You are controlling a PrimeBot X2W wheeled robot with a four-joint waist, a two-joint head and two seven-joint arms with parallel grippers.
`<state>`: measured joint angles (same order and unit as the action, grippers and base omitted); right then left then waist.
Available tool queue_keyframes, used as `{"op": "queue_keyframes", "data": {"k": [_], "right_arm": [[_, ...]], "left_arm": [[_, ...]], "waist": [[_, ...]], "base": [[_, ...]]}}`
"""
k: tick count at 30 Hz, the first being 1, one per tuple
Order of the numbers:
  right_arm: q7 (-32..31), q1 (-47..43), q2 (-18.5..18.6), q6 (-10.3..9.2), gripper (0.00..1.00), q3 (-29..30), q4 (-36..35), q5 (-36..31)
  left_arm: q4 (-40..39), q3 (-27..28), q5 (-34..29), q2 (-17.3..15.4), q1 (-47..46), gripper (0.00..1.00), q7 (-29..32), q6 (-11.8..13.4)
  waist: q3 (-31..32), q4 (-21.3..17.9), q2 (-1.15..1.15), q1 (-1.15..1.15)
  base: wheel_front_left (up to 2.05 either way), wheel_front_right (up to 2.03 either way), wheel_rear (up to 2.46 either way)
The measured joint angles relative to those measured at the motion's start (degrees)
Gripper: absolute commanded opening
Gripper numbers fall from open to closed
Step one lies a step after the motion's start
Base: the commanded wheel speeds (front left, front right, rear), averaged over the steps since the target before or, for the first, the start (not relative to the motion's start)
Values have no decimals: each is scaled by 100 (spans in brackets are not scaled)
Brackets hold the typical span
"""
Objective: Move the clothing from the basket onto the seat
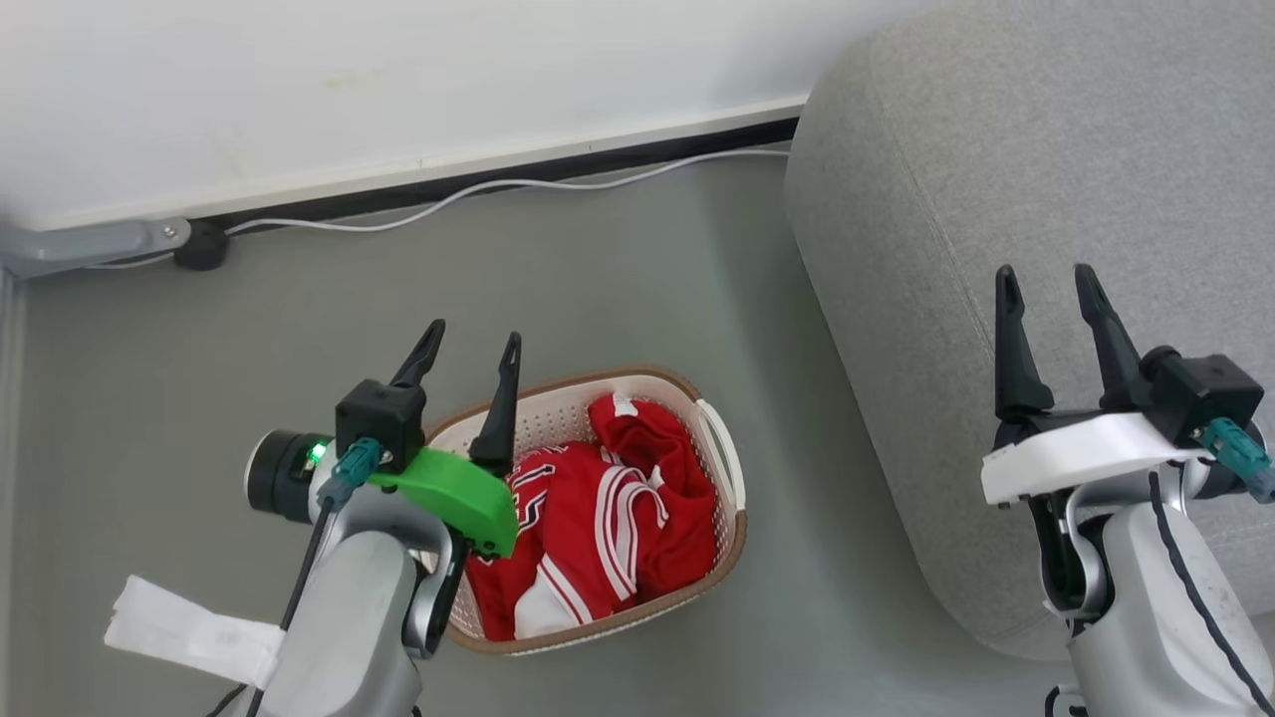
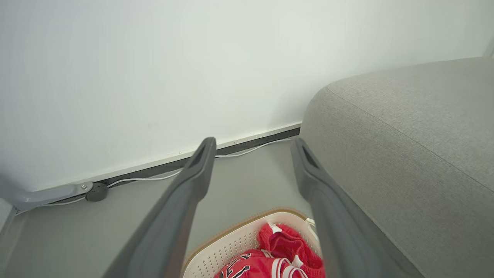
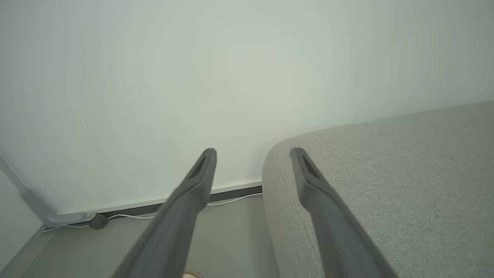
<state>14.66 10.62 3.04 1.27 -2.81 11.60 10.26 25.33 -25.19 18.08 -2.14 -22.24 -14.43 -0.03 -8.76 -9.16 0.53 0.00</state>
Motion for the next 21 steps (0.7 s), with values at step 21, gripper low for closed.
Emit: {"op": "queue_keyframes", "data": {"k": [21], "right_arm": [[0, -488, -2, 115, 100, -124, 215, -77]], "left_arm": [[-619, 995, 235, -236, 1010, 100, 0, 372]], "waist": [[586, 359, 0, 0]], "base": [[0, 0, 0]]}}
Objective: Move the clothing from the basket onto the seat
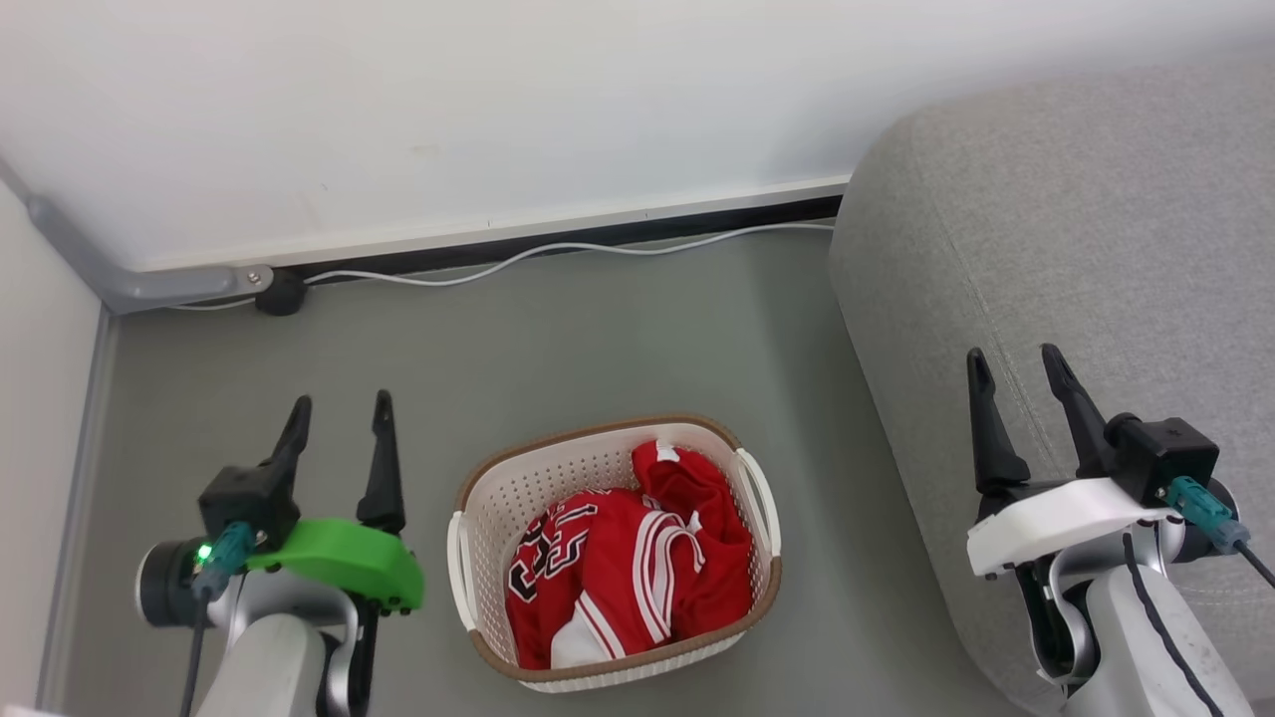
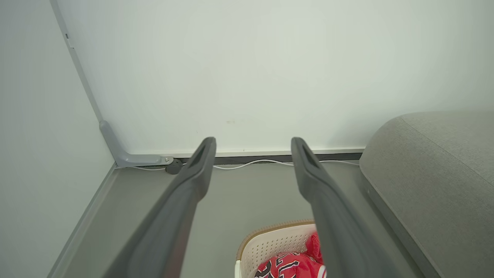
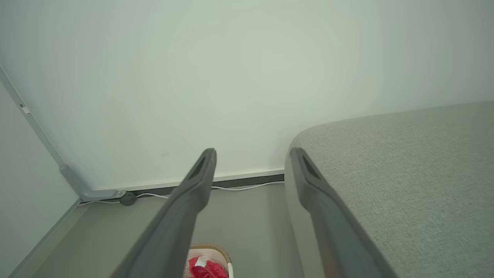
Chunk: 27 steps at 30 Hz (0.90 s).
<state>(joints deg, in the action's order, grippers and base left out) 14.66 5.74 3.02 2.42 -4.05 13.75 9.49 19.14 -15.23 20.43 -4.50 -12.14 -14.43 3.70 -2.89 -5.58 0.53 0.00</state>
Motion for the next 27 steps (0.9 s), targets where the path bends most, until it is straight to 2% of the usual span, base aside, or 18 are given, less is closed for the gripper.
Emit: {"op": "queue_keyframes", "data": {"k": [14, 27], "right_arm": [[0, -185, -8, 10, 100, -159, 74, -30], [-1, -289, -20, 11, 100, -224, 71, -33]], "left_arm": [[-546, 711, 24, -198, 872, 100, 0, 146], [-954, 976, -23, -214, 1416, 100, 0, 186]], "waist": [[245, 175, 0, 0], [326, 183, 0, 0]], "base": [[0, 0, 0], [0, 0, 0]]}}
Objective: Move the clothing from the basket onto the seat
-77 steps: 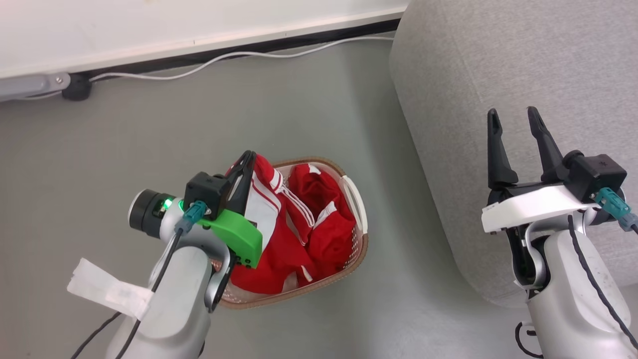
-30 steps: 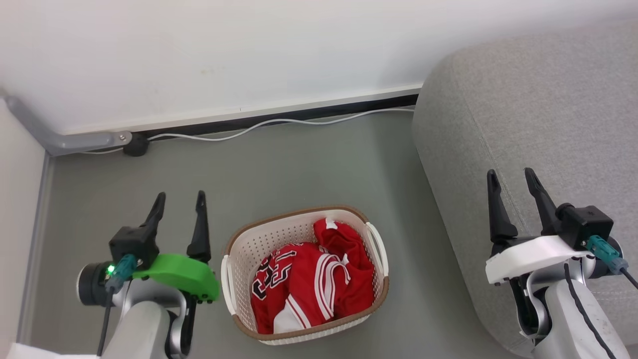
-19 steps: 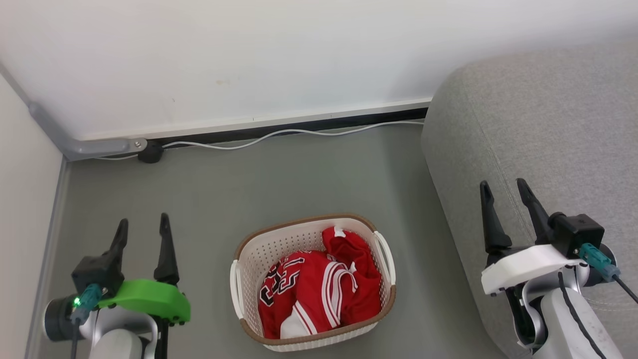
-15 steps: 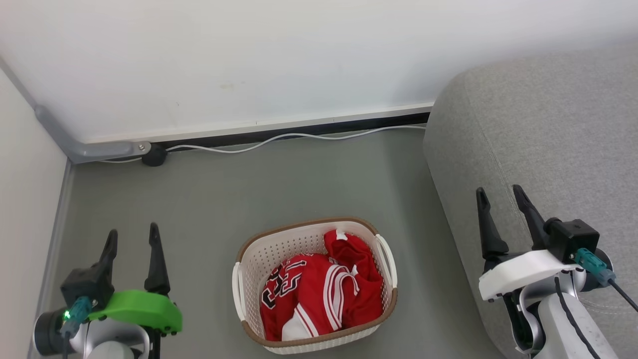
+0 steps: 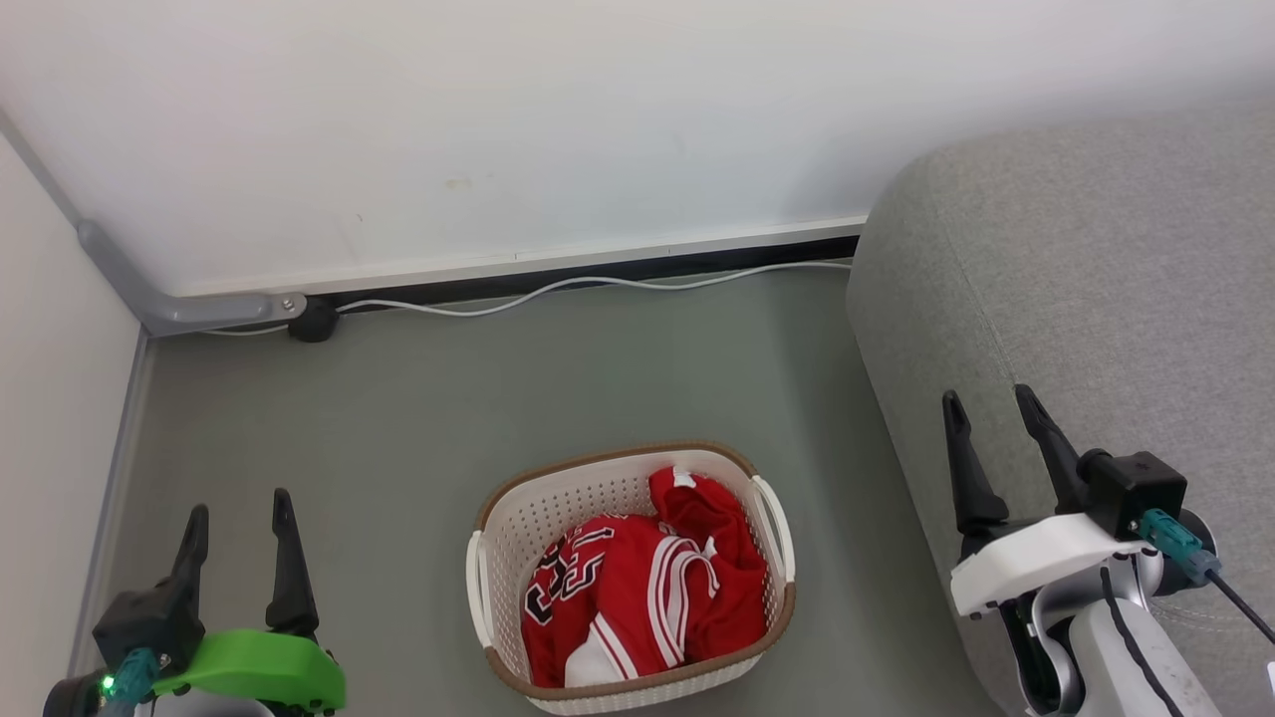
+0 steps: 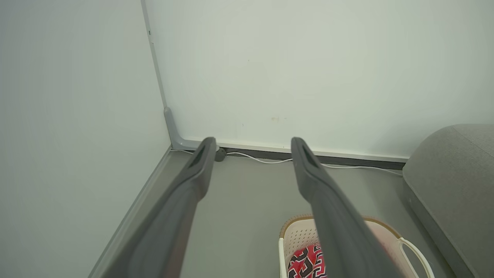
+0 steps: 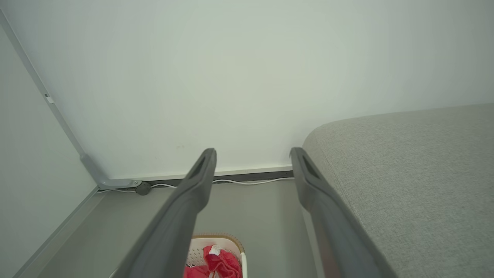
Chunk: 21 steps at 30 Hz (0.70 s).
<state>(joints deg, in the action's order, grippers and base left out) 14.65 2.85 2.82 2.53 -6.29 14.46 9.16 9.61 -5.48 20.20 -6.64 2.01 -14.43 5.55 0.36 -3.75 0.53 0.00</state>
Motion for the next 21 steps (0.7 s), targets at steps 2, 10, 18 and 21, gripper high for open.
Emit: {"op": "queue_keyframes", "data": {"k": [2, 10, 18, 21], "right_arm": [[0, -21, 0, 14, 100, -21, 1, 0], [0, -80, 0, 15, 100, -47, 9, 0], [1, -103, 0, 15, 100, -60, 14, 1], [0, -104, 0, 15, 100, -71, 15, 1]], "left_arm": [[-68, 15, -31, 5, 84, 100, 0, 1], [-152, 20, -43, 41, 297, 100, 0, 2], [-241, 20, -76, 57, 427, 100, 0, 9], [-269, 20, -78, 64, 451, 100, 0, 9]], "waist": [[15, -4, 0, 0], [46, -14, 0, 0], [62, -16, 0, 0], [67, -13, 0, 0]], "base": [[0, 0, 0], [0, 0, 0], [0, 0, 0], [0, 0, 0]]}}
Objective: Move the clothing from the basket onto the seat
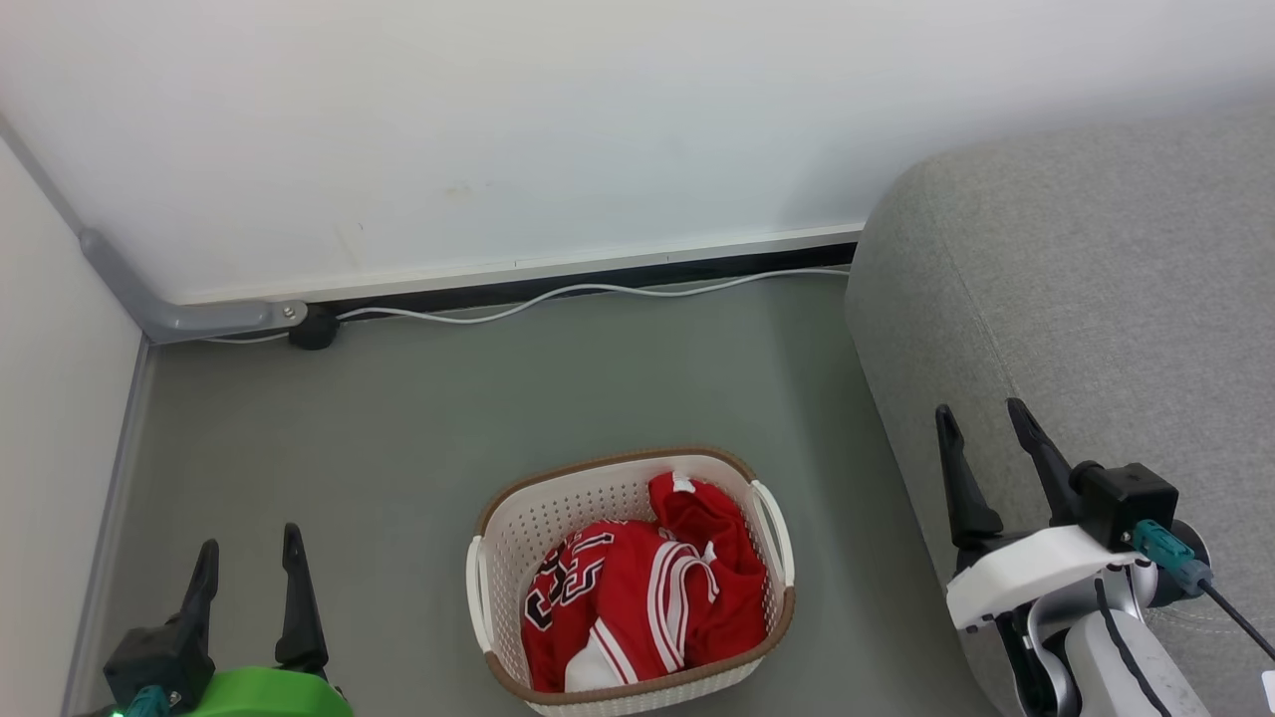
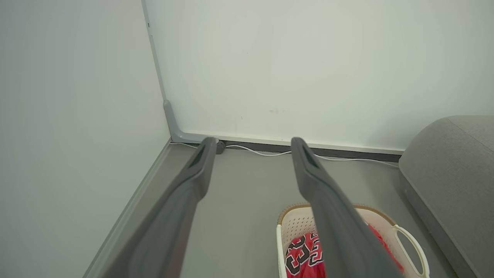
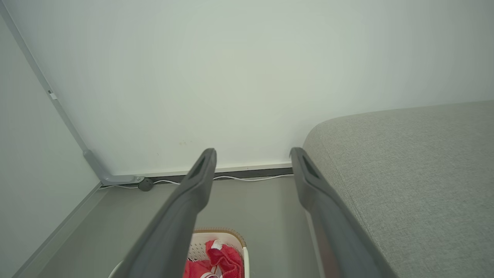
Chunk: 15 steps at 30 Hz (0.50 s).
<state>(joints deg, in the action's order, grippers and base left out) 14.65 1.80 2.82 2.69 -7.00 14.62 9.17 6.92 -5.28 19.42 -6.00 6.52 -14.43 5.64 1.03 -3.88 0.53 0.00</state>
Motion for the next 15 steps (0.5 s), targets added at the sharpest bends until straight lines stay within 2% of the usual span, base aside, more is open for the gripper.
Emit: {"op": "queue_keyframes", "data": {"k": [15], "right_arm": [[0, -3, 0, 0, 100, -29, 0, 0]], "left_arm": [[-75, 47, -12, 10, 114, 100, 0, 1]], "waist": [[-33, 9, 0, 0]], "base": [[0, 0, 0]]}}
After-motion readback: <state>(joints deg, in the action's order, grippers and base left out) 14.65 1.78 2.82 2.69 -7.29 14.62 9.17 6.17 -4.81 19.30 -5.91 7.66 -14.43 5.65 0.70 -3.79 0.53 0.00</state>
